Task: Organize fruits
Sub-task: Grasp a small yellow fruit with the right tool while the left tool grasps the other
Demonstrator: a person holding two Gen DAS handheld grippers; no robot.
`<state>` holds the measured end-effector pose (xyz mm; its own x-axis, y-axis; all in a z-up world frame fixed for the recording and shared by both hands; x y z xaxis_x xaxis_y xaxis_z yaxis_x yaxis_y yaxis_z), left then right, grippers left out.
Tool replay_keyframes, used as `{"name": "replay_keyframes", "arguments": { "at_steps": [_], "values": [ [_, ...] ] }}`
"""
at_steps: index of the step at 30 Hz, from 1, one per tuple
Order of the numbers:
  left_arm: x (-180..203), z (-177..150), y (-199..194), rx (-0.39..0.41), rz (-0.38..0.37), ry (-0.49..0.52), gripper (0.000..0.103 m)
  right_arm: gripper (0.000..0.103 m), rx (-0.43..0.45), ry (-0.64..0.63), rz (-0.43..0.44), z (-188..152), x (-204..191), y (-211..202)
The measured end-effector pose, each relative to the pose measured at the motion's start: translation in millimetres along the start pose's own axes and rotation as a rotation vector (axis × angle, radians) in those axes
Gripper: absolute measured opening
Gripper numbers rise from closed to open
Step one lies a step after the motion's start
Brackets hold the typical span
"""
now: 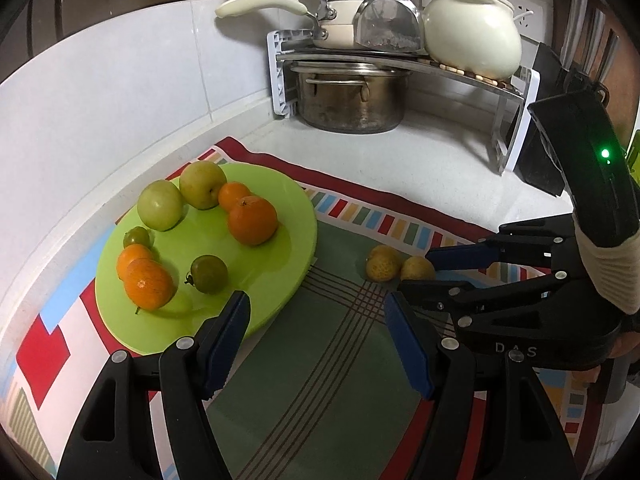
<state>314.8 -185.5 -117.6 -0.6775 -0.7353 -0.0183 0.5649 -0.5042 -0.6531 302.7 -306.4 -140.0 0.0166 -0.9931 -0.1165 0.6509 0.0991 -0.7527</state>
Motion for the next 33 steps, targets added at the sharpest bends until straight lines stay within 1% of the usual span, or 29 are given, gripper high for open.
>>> {"name": "replay_keyframes", "arguments": {
  "at_steps": [4, 10, 17, 22, 28, 30, 33],
  "values": [
    [0.5, 1.0, 1.9, -0.004, -0.002, -0.005, 0.069, 0.03, 0.002, -0.001, 0.015, 0.1, -0.8, 0.7],
    [4.2, 3.5, 4.7, -0.002, -0.009, -0.007, 0.069, 0.03, 0.017, 0.013, 0.02, -1.1, 0.9, -3.3],
    [19.8, 9.4, 14.2, -0.001, -0.038, 0.013, 0.069, 0.03, 0.068, 0.05, -0.037, -5.5, 19.3, -26.0],
    [28.7, 16.3, 28.2, -0.017, -0.07, -0.004, 0.068, 0.03, 0.093, 0.076, -0.078, -6.7, 31.8, -36.2],
    [33.9, 22.1, 44.6, -0.047, -0.079, -0.024, 0.056, 0.03, 0.099, 0.129, -0.089, -10.6, 45.1, -38.3],
    [35.2, 22.3, 49.5, -0.052, -0.074, -0.035, 0.049, 0.03, 0.1, 0.137, -0.09, -11.5, 46.2, -38.0],
    [36.4, 21.7, 55.0, -0.065, -0.075, -0.047, 0.042, 0.03, 0.103, 0.139, -0.096, -11.5, 45.7, -37.8]
  ]
}}
Point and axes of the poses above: each gripper's, at about its wrist camera, not at the fingertips, and y roughly the way its jaws point, x to its right, z to its top, the point moved 2 cm from there along y, roughly the way its jaws point, and after that the axes turned 6 degrees about x, right-handed, at the moved point
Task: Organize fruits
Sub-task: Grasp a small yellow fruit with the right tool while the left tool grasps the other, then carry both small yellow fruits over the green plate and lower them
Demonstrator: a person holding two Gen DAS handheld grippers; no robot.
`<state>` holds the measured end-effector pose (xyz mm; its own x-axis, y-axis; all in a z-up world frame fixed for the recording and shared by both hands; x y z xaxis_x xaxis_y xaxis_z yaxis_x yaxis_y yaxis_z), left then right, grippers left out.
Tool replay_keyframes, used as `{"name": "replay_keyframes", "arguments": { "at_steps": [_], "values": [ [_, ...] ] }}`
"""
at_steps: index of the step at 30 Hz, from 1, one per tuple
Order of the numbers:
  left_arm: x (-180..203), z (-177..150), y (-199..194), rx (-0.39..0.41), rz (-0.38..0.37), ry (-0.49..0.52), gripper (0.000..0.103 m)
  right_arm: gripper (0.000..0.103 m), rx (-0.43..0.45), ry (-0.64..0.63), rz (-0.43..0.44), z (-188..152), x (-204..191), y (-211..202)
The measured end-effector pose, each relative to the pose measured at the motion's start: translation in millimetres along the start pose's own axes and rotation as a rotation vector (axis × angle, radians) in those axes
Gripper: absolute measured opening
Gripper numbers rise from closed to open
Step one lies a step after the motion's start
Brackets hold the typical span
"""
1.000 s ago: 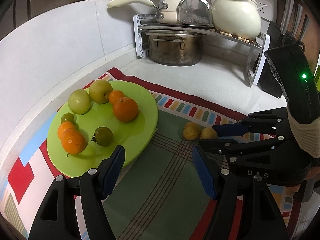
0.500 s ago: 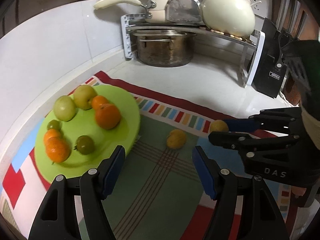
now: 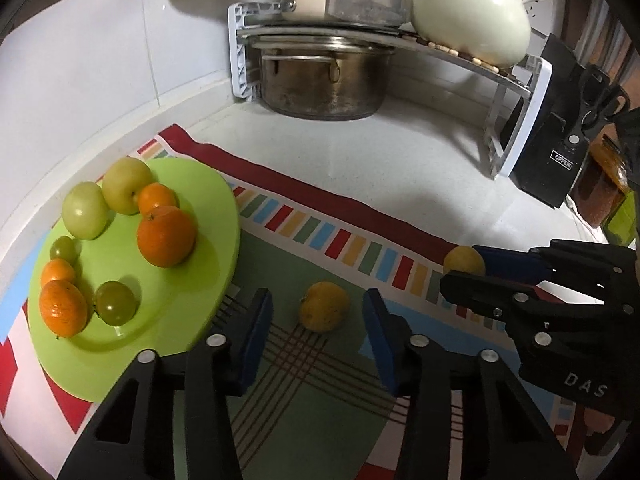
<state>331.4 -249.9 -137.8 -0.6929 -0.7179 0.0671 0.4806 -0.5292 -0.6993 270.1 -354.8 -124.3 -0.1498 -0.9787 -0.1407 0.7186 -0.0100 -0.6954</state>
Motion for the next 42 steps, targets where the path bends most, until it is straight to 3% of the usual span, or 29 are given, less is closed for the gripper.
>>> {"name": "replay_keyframes", "arguments": {
  "at_steps": [6, 18, 42],
  "values": [
    [1.1, -2.6, 9.5, -0.031, -0.003, -0.014, 0.027, 0.03, 0.003, -0.005, 0.003, 1.4, -1.0, -0.8],
    [-5.0, -3.8, -13.3, -0.004, 0.01, -0.059, 0.027, 0.03, 0.024, -0.012, 0.015, 5.0, -6.8, -10.2],
    [-38.5, -34.5, -106.6, 0.09, 0.151, -0.16, 0.027, 0.03, 0.125, -0.126, 0.121, 14.6, -73.0, -53.2]
  ]
}}
Point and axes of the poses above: each gripper's, at about its wrist camera, not at the fingertips, and y roughly the way its jaws point, x to its right, z to its top, the point moved 2 cm from there along y, roughly the way its jaws point, and after that the axes turned 6 degrees about x, right-handed, at the moved point
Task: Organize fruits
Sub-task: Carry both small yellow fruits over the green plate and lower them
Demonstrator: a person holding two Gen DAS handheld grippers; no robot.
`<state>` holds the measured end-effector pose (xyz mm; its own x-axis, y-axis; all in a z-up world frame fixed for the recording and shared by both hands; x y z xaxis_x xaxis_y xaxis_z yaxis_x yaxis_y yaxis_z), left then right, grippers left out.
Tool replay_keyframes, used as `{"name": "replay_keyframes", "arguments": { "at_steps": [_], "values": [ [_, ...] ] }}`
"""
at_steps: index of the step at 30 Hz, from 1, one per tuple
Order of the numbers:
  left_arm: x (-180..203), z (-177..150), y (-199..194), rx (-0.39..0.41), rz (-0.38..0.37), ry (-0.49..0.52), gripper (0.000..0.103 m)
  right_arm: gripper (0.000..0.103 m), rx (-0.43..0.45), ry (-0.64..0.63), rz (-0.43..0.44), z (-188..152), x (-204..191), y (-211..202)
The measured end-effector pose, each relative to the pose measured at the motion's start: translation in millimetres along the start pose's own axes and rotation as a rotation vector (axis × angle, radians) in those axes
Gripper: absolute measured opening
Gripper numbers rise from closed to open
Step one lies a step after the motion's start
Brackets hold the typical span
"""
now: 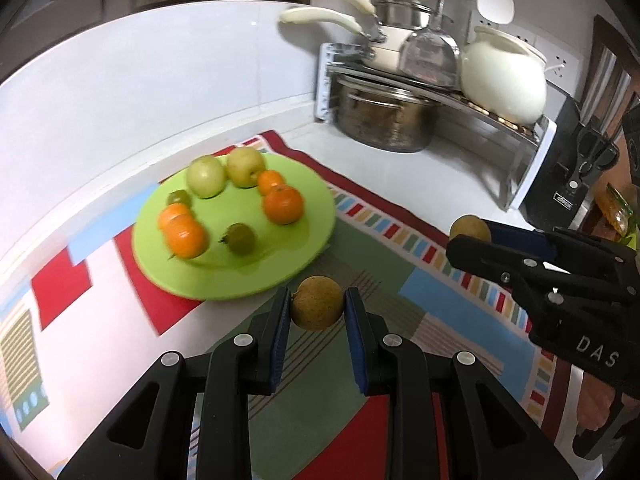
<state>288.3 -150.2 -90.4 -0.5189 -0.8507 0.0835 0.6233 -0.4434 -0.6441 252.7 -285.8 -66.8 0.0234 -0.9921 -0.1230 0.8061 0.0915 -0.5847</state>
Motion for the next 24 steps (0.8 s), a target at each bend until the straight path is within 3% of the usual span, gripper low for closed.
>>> {"name": "replay_keyframes", "arguments": {
  "at_steps": [10, 24],
  "values": [
    [-23.6, 2.0, -27.1, 0.043, 0.069, -0.028, 0.027, 0.03, 0.035, -0.041, 0.065, 11.0, -28.1, 0.1],
    [-45.2, 43.0, -39.7, 0.14, 0.103, 0.004, 0.027, 0.03, 0.078, -0.078, 0.133, 50.4, -47.9, 14.4]
  ]
}}
Point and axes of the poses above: each gripper's, at about its wrist camera, not at the fingertips, and y roughly the way its jaws point, x to its right, z to its top, the point moved 2 cm from there along y, roughly the way its jaws point, and after that the axes turned 6 degrees about x, right-handed, at the moved point
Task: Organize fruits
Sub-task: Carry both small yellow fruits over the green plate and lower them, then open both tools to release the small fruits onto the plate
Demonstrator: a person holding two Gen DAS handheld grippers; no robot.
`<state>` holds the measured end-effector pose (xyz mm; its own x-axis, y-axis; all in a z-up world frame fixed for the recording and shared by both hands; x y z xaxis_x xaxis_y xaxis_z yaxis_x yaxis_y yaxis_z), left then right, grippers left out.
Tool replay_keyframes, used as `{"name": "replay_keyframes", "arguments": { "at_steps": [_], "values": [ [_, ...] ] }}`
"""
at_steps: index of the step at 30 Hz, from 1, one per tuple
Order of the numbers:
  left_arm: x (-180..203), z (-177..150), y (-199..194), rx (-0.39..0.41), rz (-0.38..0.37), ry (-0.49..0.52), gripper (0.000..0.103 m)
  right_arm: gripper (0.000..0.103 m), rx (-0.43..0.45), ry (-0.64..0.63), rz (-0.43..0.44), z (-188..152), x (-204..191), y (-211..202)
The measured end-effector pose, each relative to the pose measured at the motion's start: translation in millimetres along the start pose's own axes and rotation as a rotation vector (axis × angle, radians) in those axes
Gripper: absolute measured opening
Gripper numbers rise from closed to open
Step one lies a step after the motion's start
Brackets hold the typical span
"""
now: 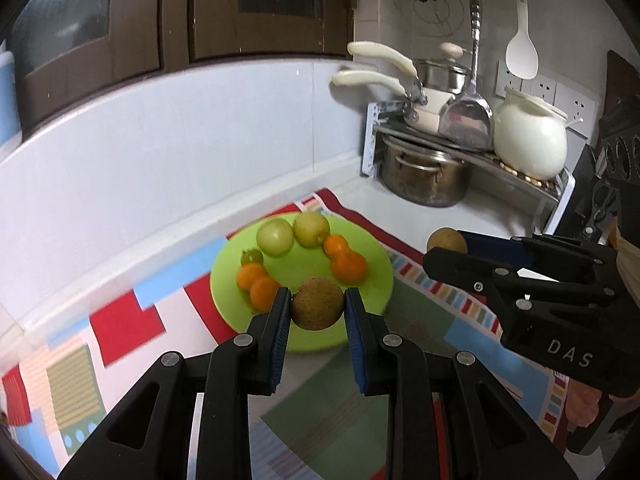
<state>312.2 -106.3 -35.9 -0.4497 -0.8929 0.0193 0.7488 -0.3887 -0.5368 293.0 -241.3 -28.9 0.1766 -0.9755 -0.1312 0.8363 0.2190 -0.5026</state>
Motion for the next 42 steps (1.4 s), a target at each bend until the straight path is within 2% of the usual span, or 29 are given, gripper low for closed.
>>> {"name": "replay_keyframes", "arguments": {
  "at_steps": [8, 17, 27, 42],
  "values": [
    [-12.2, 21.5, 12.7, 0.032, 0.01, 0.001, 0.027, 0.03, 0.036, -0.03, 0.019, 25.9, -4.5, 16.4],
    [-24.2, 30.2, 34.5, 0.032, 0.02, 0.0, 0.027, 0.03, 0.042, -0.048, 0.03, 40.7, -6.0, 39.8],
    [-37.1, 32.3, 68.2, 0.011, 0.022, -0.011, 0.027, 0.03, 0.014, -0.042, 0.043, 42.6, 1.3, 77.6],
    [-48.5, 18.2, 118.9, -0.065, 0.0, -0.031, 0.027, 0.03, -0.062, -0.035, 0.059, 28.4, 13.7, 128.5]
  ]
}}
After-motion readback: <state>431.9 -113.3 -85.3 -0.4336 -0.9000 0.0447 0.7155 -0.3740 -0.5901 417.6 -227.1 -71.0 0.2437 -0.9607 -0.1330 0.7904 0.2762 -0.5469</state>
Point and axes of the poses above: each gripper's, at about its wrist camera, not at the fingertips, and y roughly the way its jaws point, x to its right, z to its top, the point moved 2 cm from there along y, roughly the way its jaws point, and after that the axes turned 6 degrees about x, right-handed, at the moved point
